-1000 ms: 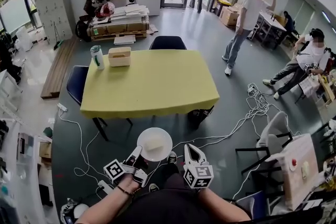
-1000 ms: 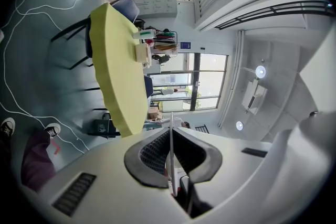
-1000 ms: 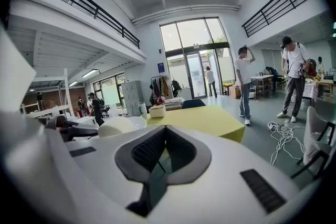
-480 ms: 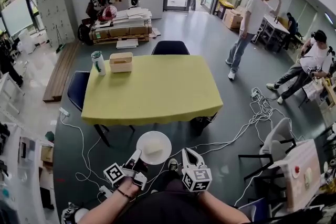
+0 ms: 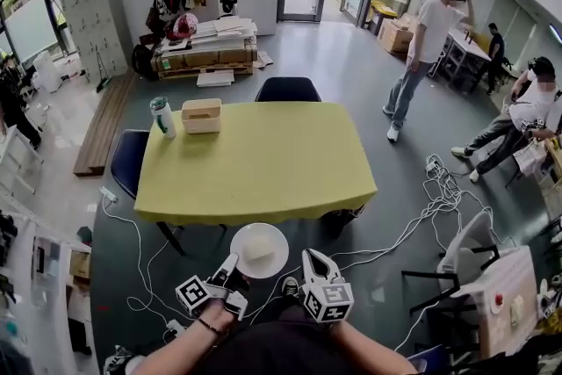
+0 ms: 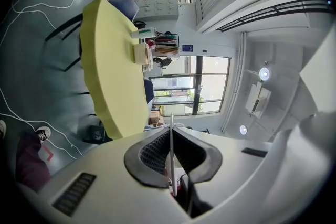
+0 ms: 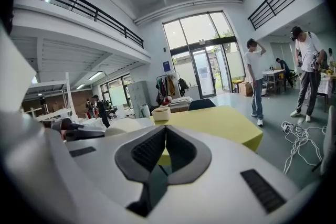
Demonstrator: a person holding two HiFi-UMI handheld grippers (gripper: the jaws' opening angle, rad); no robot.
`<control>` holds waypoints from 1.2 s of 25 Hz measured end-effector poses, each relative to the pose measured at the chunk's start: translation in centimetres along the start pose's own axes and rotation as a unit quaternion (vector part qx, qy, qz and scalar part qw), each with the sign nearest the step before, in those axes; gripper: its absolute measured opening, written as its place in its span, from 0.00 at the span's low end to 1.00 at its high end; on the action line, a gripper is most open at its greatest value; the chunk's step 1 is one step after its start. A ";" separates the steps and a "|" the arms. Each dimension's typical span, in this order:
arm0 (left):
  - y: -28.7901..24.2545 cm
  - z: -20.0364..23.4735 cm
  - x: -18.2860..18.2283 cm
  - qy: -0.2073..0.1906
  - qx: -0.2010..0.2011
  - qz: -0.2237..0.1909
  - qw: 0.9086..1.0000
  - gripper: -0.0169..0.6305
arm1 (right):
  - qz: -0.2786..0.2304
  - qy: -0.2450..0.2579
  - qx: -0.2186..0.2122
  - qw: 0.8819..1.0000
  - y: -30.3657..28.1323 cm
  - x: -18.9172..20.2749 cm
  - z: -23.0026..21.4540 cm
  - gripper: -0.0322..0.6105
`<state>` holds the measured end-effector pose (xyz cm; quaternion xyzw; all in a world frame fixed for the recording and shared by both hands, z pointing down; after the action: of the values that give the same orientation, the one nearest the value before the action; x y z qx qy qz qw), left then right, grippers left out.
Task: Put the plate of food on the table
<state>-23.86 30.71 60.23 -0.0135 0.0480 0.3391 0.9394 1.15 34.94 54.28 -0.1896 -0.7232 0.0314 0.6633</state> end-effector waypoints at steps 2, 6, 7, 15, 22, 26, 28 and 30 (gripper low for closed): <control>-1.3 -0.3 -0.4 0.000 -0.002 -0.002 1.000 0.06 | -0.001 0.009 -0.005 1.000 -1.1 -0.8 -0.7 0.07; -4.2 -0.8 -1.6 -0.004 -0.005 -0.012 1.000 0.06 | -0.004 0.019 -0.015 1.000 -3.7 -2.8 -2.5 0.07; -5.0 -1.0 -1.8 -0.005 -0.005 -0.015 1.000 0.06 | -0.004 0.021 -0.018 1.000 -4.3 -3.2 -3.0 0.07; -10.7 -1.6 -2.5 -0.006 0.000 -0.033 0.999 0.06 | -0.012 0.030 -0.046 0.998 -9.1 -6.1 -7.1 0.07; -16.2 -1.9 -3.4 -0.008 0.000 -0.048 0.999 0.06 | -0.011 0.039 -0.066 0.997 -13.4 -8.5 -11.0 0.07; -19.1 -1.8 -3.6 -0.008 0.001 -0.055 0.998 0.06 | -0.013 0.043 -0.075 0.996 -15.8 -9.5 -13.3 0.07; -20.5 -1.7 -3.7 -0.009 0.002 -0.060 0.998 0.06 | -0.015 0.046 -0.080 0.996 -16.8 -10.0 -14.4 0.07; -21.9 -1.7 -3.7 -0.008 0.001 -0.066 0.998 0.06 | -0.016 0.049 -0.085 0.995 -17.8 -10.4 -15.4 0.07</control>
<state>-12.87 11.42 58.72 -0.0126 0.0396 0.2765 0.9601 12.48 12.03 51.52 -0.2354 -0.6925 -0.0503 0.6801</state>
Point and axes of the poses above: the fingertips, and each gripper's own axes: y backward along the fingers, z to its left, x out of its underside, the point moved 7 cm from there along y, backward along the fingers, and after that the axes turned 6 degrees about y, right-handed, at the moved point
